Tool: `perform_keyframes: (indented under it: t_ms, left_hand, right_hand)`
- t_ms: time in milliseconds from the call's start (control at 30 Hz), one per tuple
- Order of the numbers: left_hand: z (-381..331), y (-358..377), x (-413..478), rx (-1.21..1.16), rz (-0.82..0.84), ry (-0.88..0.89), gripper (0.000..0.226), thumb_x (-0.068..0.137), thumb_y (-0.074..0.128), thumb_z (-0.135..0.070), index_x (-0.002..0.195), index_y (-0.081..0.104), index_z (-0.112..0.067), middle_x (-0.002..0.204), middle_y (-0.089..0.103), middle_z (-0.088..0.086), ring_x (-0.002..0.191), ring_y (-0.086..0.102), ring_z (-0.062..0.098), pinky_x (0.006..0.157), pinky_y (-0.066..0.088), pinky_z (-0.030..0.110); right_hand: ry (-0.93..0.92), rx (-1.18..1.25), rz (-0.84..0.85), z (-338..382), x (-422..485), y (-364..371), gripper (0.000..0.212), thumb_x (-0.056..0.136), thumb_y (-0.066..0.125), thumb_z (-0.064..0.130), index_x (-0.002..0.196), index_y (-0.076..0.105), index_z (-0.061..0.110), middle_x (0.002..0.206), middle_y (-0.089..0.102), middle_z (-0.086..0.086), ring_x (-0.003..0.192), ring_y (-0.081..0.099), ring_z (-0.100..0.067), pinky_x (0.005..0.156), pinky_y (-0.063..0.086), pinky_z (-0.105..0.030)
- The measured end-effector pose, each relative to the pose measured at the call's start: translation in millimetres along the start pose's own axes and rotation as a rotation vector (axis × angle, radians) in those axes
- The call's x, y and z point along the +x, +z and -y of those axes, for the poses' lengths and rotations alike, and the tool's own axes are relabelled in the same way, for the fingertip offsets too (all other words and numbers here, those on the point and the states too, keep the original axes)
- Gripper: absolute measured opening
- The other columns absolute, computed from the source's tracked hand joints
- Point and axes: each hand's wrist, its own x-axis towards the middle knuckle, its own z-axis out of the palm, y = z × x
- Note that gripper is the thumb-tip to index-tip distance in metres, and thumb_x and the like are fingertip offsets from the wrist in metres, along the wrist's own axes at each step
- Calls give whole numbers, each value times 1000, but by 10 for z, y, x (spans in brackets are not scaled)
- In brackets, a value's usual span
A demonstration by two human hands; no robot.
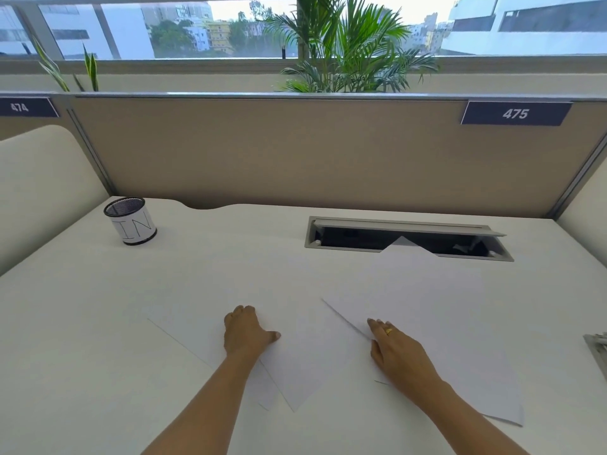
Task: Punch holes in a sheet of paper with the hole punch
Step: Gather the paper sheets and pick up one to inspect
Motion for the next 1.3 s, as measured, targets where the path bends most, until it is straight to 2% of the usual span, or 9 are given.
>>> perform_keyframes:
  t_ms: [100, 167, 333, 533, 733, 933, 1033, 1167, 1300]
  left_hand:
    - [161, -42, 10, -73, 23, 72, 78, 72, 78, -31, 136, 39, -8, 149, 31, 8, 140, 22, 26, 110, 27, 34]
    - [209, -70, -4, -88, 11, 53, 82, 70, 79, -32, 136, 38, -7, 148, 31, 9, 139, 22, 26, 110, 28, 35]
    - [95, -103, -65, -42, -71, -127, 88, 65, 83, -30, 132, 35, 0, 133, 41, 18, 128, 34, 33, 98, 40, 39]
    - [-80, -87, -14, -139, -62, -299, 78, 71, 79, -12, 131, 30, 3, 136, 34, 23, 127, 34, 36, 96, 42, 38]
    - [-209, -29, -20, -208, -51, -377, 101, 59, 84, -44, 129, 27, 1, 134, 32, 21, 125, 34, 32, 92, 42, 38]
    - [-236, 78, -79, 54, -47, -317, 94, 58, 80, -54, 123, 39, 0, 131, 35, 15, 122, 36, 27, 91, 43, 32]
    - [-217, 82, -54, 110, -15, -270, 92, 61, 77, -56, 127, 42, -2, 134, 33, 13, 127, 32, 28, 98, 39, 36]
    - [-111, 81, -6, 146, 101, -172, 113, 69, 72, -55, 146, 10, -1, 158, 1, 12, 146, 0, 27, 116, 13, 48]
    - [15, 57, 61, 181, 196, -8, 114, 71, 73, -49, 148, 1, -6, 159, -8, 6, 147, -7, 23, 117, 5, 47]
  right_hand:
    - [-14, 23, -12, -36, -26, 15, 48, 98, 27, 19, 146, 23, 18, 151, 34, 2, 142, 25, -12, 107, 35, -25]
    - [-27, 28, -5, -46, -48, 23, 50, 97, 28, 16, 147, 21, 18, 152, 31, 3, 143, 23, -12, 108, 32, -24]
    - [-19, 50, 22, -27, -64, 24, 55, 95, 30, 14, 148, 16, 18, 156, 23, 2, 144, 17, -12, 111, 26, -24]
    - [4, 72, 13, -4, -80, 19, 53, 95, 30, 14, 147, 19, 18, 156, 22, 2, 144, 18, -12, 112, 26, -24]
    - [12, 81, 22, -1, -94, 45, 52, 96, 30, 14, 147, 21, 17, 156, 21, 2, 144, 17, -12, 113, 26, -25]
    - [19, 98, 9, -4, -100, 59, 51, 96, 30, 13, 146, 24, 18, 156, 22, 2, 144, 18, -12, 113, 26, -24]
    - [20, 114, -12, -15, -108, 62, 50, 96, 31, 13, 145, 26, 19, 155, 24, 3, 144, 20, -11, 112, 26, -24]
    - [31, 157, -71, -34, -120, 31, 45, 97, 32, 12, 141, 37, 22, 150, 35, 6, 140, 29, -7, 110, 27, -20]
    - [32, 196, -132, -39, -139, -55, 45, 97, 33, 10, 139, 41, 24, 146, 42, 9, 134, 39, -5, 108, 32, -20]
